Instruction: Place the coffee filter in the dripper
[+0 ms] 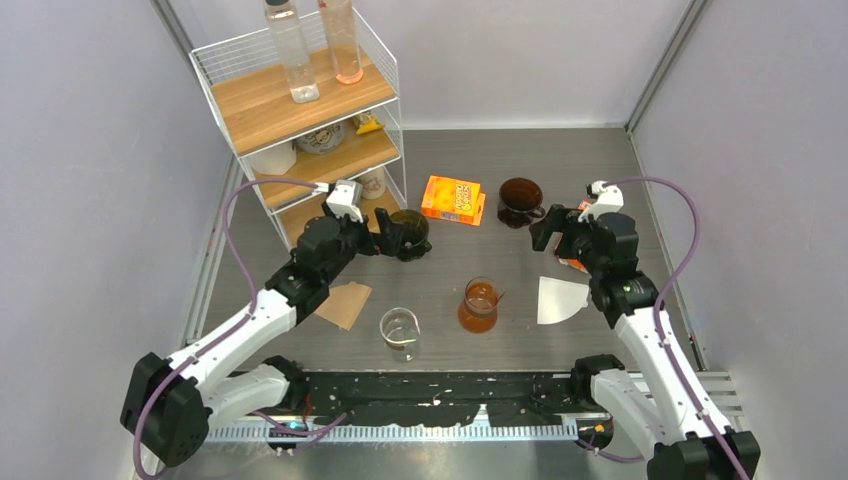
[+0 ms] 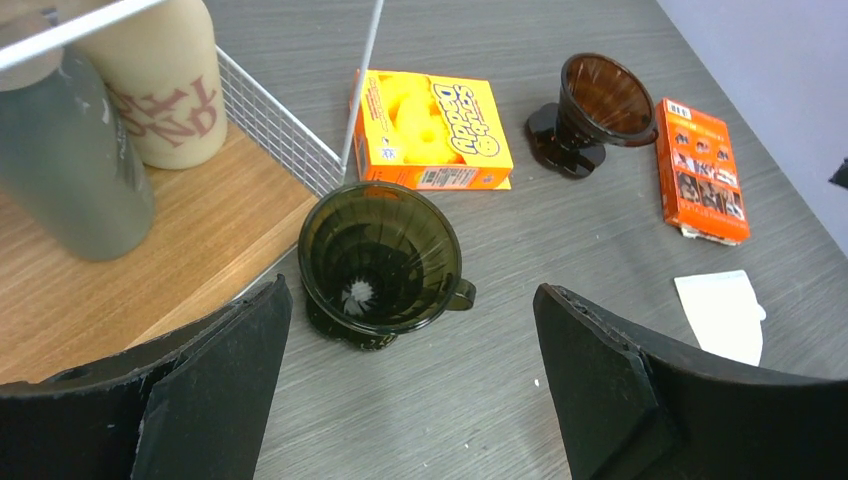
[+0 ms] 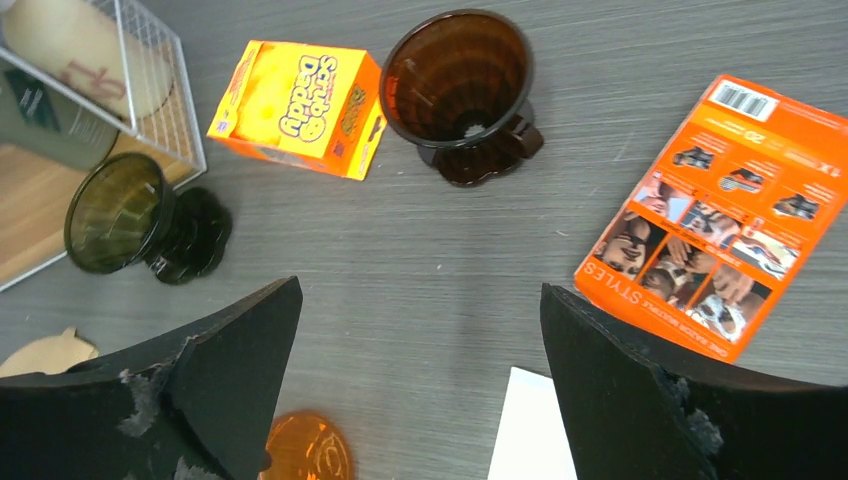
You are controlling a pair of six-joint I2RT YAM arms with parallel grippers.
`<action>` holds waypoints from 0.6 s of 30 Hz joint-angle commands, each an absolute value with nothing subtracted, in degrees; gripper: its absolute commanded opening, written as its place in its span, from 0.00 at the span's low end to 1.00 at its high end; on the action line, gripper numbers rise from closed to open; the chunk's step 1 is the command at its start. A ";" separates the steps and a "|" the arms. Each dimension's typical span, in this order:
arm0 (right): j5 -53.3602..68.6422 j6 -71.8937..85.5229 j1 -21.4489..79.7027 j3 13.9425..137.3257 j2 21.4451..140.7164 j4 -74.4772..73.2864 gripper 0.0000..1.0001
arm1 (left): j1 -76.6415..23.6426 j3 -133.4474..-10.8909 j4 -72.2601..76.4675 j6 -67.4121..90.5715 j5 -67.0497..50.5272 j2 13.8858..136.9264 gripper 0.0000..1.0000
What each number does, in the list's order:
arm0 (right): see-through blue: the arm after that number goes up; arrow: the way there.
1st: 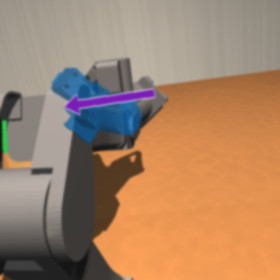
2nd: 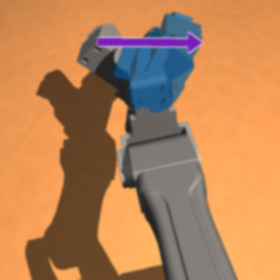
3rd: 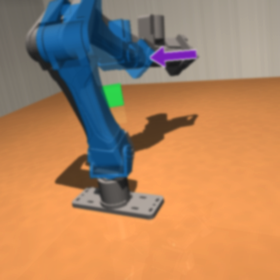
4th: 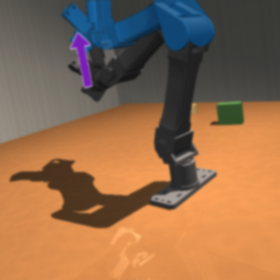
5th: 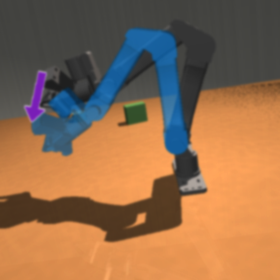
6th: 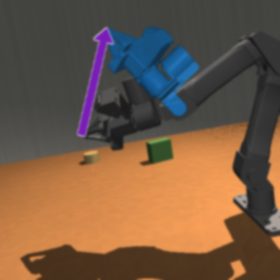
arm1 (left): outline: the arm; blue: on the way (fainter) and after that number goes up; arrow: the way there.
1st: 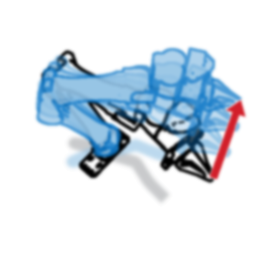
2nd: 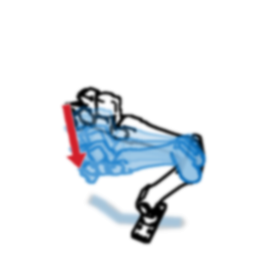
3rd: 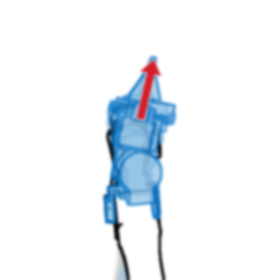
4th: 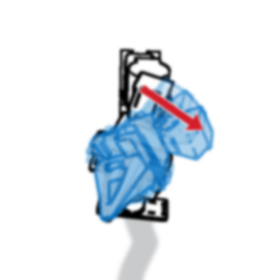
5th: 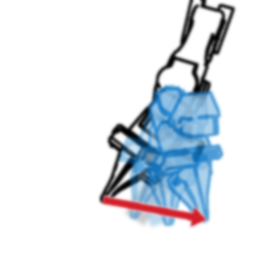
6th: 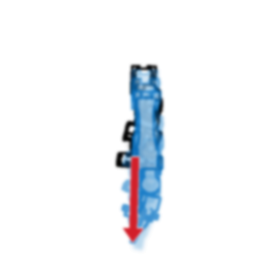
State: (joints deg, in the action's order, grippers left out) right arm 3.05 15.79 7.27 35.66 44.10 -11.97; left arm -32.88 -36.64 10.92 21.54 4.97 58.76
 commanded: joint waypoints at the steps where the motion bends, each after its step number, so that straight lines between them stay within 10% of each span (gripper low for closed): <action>1: 9.94 12.82 7.24 41.26 49.16 -13.32 0.96 | -33.00 -38.54 14.00 19.63 2.41 59.63 0.99; 18: 21.23 -44.38 2.90 60.77 79.92 -21.86 0.96 | -33.04 -38.72 10.74 16.77 4.05 57.55 0.99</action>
